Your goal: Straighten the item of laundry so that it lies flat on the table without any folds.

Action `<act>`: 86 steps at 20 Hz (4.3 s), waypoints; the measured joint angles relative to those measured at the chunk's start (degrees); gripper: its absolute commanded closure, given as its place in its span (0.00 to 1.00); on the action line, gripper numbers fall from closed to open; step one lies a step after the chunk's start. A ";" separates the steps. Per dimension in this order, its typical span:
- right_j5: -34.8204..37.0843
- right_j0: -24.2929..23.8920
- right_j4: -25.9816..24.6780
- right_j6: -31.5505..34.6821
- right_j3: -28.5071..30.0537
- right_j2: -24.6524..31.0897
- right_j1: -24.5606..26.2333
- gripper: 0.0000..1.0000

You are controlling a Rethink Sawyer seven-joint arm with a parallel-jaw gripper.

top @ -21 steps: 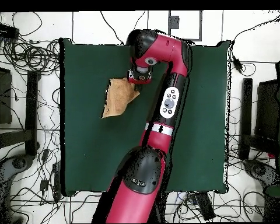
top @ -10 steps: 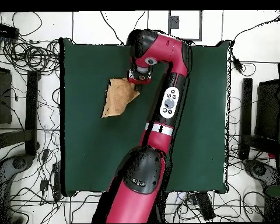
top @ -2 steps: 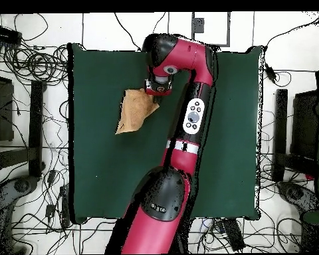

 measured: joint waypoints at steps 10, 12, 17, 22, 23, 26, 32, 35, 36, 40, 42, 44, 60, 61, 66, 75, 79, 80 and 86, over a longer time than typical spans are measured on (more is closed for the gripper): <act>-12.52 -3.31 6.72 0.00 6.69 -2.41 -2.81 1.00; -15.03 -4.22 7.95 -0.01 7.83 -2.77 -3.64 1.00; -16.82 -8.09 12.28 -0.21 11.63 -4.39 -7.50 1.00; -15.49 -10.27 13.80 -1.33 12.62 -5.65 -11.17 1.00; -14.89 -10.72 13.97 -1.65 12.62 -5.76 -12.20 1.00; -13.37 -11.62 14.13 -2.75 12.26 -5.78 -14.82 1.00; -13.17 -11.17 13.44 -3.84 9.64 -5.63 -15.81 1.00; -13.17 -10.82 12.53 -3.86 8.44 -5.36 -15.25 1.00; -13.18 -10.71 12.21 -3.86 8.12 -5.26 -15.00 1.00; -14.58 -10.13 10.61 -3.86 6.70 -4.17 -12.90 1.00; -15.48 -9.93 10.15 -3.86 6.22 -3.57 -11.93 1.00; -16.09 -9.78 10.00 -3.86 5.95 -3.01 -11.04 1.00; -17.87 -8.06 14.42 -3.86 5.85 -1.20 -1.61 1.00; -17.87 -7.95 14.55 -3.86 5.85 -1.20 -1.41 1.00; -17.87 -7.04 15.11 -3.86 5.85 -1.19 -0.43 1.00; -17.22 -5.25 15.15 -3.86 5.85 -1.19 -0.41 1.00; -15.63 -4.88 15.13 -3.86 5.85 -1.19 -0.44 1.00; -14.75 -4.86 15.03 -3.86 5.85 -1.20 -0.48 1.00; -11.56 -4.92 15.62 -3.86 6.39 -2.10 -1.18 1.00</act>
